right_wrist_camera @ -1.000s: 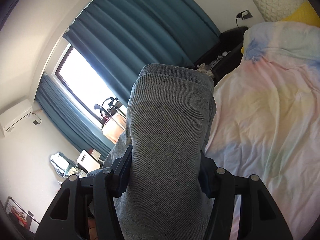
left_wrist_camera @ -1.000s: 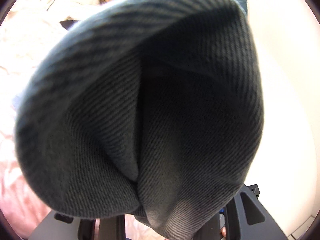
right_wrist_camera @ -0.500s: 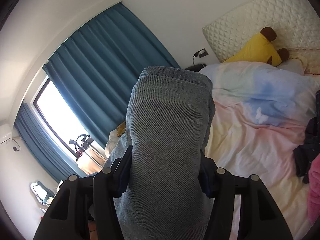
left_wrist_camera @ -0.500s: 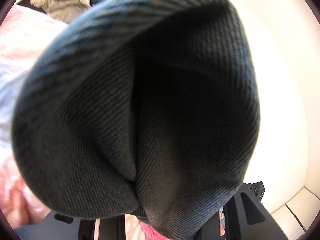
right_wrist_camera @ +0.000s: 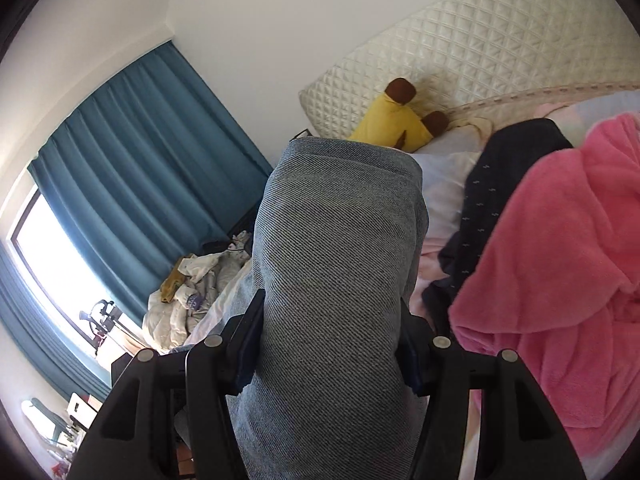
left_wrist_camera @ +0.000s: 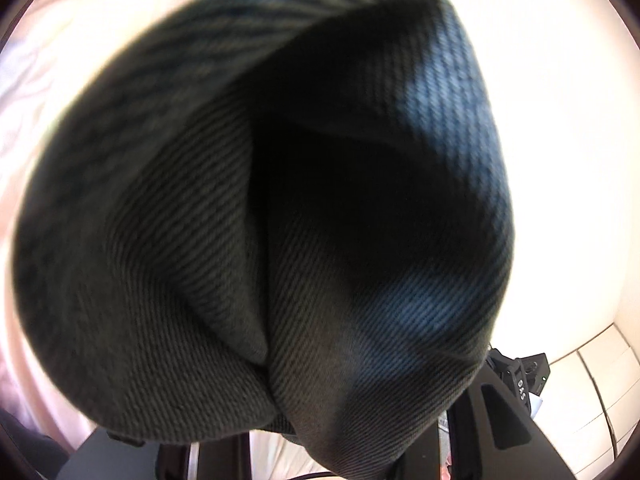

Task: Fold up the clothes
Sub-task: 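Carry the held jeans bundle with both grippers toward the pink blanket, then lower the jeans bundle beside the pink blanket and open both grippers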

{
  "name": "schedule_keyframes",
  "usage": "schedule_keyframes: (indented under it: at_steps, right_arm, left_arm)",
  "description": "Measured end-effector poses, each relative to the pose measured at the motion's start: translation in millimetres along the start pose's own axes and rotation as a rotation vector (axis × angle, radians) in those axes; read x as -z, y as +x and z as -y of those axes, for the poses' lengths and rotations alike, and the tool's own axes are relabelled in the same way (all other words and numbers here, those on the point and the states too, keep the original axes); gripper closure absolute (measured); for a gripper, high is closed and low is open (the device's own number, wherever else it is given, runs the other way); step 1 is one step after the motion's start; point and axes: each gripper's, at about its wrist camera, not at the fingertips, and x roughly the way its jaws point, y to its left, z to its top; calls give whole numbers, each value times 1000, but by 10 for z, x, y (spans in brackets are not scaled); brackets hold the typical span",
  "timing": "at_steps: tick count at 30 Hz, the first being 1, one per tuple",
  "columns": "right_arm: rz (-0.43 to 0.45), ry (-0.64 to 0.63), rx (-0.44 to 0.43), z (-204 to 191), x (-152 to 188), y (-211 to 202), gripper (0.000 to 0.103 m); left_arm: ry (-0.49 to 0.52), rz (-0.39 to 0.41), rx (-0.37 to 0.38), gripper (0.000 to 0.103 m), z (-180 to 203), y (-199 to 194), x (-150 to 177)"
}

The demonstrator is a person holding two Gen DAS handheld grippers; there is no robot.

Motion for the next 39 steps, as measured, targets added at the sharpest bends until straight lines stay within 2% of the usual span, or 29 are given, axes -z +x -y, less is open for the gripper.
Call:
schedule_keyframes:
  at_steps: [10,13,16,19,22,26,30,32,34,36,39]
  right_arm:
    - [-38,145,123,1154,682,-221,46]
    - [-75,159,156,1351,869,-212,46]
    - [-132,195,182,1560,1098,-145,45]
    - [-190,203,215,1730,1311,-71,44]
    - [-200,178,236,1773,1420,-60,43]
    - [-216,118,286,1738,1462,-22,41]
    - [-217,132,289,1703,1454,-70,40]
    - [-218,157,297,1696,1442,-112,37]
    - [-227,174,316,1672,1420,-145,32]
    - [-240,160,344,1604,1378,-169,27]
    - [-238,121,386,1480,1308,-239,25]
  left_arm:
    - [58,-192,-133,74,-130,759,789]
    - [85,-233,-187,74,-211,898,986]
    - [126,-277,-274,74,-259,1031,1183]
    - [124,-316,-326,74,-325,1125,1331]
    - [139,-332,-366,74,-337,1177,1471]
    - [110,-361,-373,72,-363,1161,1589]
    - [91,-386,-379,68,-345,1117,1716]
    - [97,-398,-384,66,-322,1089,1803]
    - [113,-408,-398,61,-288,1041,1885]
    - [131,-421,-415,50,-260,991,1996]
    - [159,-428,-442,44,-193,850,2146]
